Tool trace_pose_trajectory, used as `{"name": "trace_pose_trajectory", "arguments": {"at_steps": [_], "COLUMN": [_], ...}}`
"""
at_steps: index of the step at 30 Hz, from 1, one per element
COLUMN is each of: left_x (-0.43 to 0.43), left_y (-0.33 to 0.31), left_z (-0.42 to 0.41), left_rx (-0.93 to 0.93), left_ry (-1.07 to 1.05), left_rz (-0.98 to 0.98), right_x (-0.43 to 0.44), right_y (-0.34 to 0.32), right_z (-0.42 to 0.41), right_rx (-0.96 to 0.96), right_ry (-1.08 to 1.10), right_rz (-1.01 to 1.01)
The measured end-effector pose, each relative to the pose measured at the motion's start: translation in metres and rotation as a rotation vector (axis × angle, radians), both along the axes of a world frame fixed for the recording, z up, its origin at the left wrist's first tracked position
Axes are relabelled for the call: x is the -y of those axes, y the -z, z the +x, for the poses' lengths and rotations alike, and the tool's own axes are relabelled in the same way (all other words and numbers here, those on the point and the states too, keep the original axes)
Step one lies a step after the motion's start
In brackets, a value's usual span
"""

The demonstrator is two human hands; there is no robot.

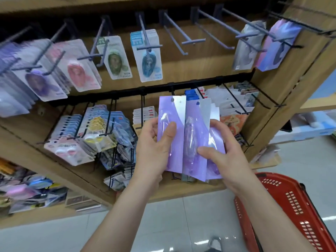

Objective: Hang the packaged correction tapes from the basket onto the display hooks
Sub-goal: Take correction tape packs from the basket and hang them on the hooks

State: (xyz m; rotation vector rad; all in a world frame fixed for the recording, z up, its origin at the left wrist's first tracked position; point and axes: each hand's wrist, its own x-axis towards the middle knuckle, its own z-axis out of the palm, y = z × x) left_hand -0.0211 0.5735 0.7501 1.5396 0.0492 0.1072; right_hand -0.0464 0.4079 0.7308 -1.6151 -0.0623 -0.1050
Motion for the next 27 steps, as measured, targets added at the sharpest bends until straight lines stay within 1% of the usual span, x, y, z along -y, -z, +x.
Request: {"name": "trace_pose_trajectory", "arguments": {"at_steps": [3, 5, 10, 13, 15, 18, 23, 25, 27], "left_x": [0.004, 0.009, 0.022, 0.032, 0.038, 0.044, 0.050, 0.046, 0.040], "left_y": [-0.008, -0.014, -0.035, -0.044, -0.044, -0.039, -0.040, -0.040, -0.034], "left_z": [0.011, 0.019, 0.041, 0.054, 0.060, 0.064, 0.072, 0.073, 0.067], "left_rx": [0.004, 0.034, 0.180, 0.236, 0.232, 0.176, 0.168, 0.150, 0.149], "left_ry": [0.084, 0.098, -0.003, -0.011, -0.022, -0.079, -0.188, -0.155, -0.052], "left_rz": [0.027, 0.028, -0.064, -0.054, -0.018, 0.024, 0.076, 0.130, 0.157], "right_x": [0.003, 0.010, 0.028, 0.036, 0.041, 0.048, 0.055, 0.056, 0.057], "right_y": [-0.012, -0.014, -0.023, -0.026, -0.026, -0.030, -0.034, -0.035, -0.034], "right_z": [0.008, 0.017, 0.040, 0.053, 0.061, 0.066, 0.072, 0.075, 0.080], "right_rx": [0.080, 0.116, 0.178, 0.204, 0.208, 0.222, 0.205, 0.196, 0.183], "right_ry": [0.004, 0.012, -0.010, -0.024, -0.042, -0.068, -0.103, -0.120, -0.136], "right_rz": [-0.062, -0.088, -0.090, -0.082, -0.075, -0.059, -0.048, -0.030, -0.004]}}
